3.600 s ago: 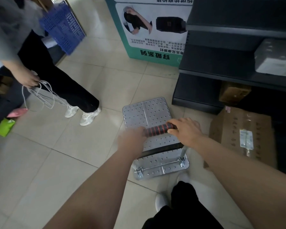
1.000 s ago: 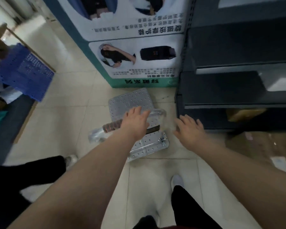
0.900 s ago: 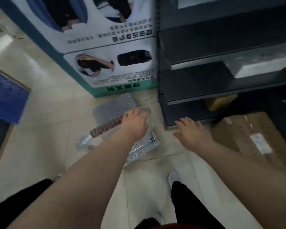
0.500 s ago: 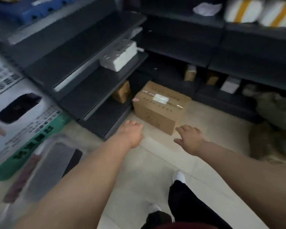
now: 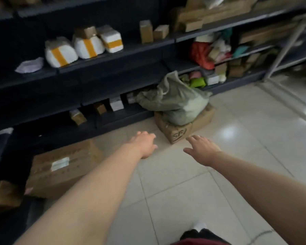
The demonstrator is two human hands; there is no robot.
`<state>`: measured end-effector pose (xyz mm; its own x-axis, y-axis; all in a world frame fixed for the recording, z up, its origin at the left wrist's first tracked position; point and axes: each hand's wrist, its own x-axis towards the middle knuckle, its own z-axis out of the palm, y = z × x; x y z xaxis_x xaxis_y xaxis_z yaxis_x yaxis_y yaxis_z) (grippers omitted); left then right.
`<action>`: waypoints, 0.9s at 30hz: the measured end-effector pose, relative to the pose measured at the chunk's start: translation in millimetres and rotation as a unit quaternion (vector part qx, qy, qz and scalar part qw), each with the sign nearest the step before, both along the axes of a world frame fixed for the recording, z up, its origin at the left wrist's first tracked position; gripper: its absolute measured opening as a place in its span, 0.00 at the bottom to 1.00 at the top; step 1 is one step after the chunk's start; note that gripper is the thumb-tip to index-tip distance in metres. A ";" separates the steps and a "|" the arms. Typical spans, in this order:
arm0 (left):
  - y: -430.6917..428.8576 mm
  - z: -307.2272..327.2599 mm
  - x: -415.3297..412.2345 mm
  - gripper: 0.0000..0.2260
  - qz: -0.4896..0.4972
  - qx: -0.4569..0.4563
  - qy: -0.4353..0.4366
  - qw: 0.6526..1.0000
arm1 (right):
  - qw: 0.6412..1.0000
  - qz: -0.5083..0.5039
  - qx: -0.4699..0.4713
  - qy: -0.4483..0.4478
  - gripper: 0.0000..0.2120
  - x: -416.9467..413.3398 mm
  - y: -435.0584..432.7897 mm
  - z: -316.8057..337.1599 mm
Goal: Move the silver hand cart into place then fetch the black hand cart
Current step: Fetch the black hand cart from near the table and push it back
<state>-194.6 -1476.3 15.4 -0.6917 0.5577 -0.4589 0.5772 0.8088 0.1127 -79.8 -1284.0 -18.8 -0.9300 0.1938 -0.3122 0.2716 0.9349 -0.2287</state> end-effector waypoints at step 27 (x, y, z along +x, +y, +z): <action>690.9 12.7 42.4 0.24 -0.469 -0.030 0.018 0.883 | 0.892 -0.452 0.002 -0.010 0.26 128.9 529.5 14.4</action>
